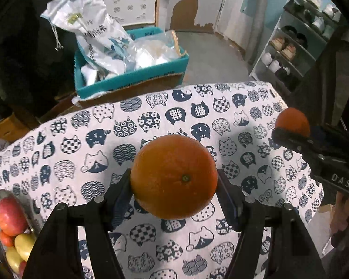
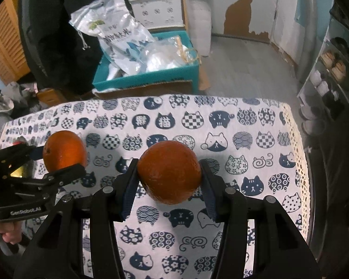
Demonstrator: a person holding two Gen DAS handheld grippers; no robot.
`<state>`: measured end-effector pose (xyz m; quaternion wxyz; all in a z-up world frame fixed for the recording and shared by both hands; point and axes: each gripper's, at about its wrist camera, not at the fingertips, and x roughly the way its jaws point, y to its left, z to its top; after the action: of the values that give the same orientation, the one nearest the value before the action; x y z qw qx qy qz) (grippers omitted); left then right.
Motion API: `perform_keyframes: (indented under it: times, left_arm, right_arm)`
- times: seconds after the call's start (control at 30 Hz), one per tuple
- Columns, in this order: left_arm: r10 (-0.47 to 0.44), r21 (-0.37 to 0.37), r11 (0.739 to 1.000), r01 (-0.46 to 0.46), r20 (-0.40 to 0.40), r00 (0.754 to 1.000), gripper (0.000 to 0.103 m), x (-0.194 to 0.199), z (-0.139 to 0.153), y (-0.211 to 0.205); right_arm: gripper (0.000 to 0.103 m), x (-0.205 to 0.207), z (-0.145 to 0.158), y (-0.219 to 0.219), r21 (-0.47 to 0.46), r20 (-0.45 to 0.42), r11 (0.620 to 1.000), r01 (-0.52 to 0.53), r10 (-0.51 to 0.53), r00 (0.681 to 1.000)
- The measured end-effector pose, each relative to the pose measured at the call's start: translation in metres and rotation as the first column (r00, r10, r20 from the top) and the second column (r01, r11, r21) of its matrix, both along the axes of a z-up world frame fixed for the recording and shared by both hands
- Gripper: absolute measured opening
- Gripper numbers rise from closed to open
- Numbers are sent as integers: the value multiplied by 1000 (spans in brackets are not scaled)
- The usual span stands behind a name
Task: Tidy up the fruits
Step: 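Lift both oranges and carry them toward the glass bowl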
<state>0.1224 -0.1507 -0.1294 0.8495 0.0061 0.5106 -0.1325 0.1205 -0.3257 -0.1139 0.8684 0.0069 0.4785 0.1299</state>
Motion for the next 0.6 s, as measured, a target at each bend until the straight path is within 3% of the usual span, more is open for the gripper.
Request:
perform_keyframes:
  times: [0.6]
  left_arm:
    - [28,-17,1000,-26,118,993,70,-54,66,41]
  right_arm:
    - [50,-25,56,39,25,103,997,-78,75,992]
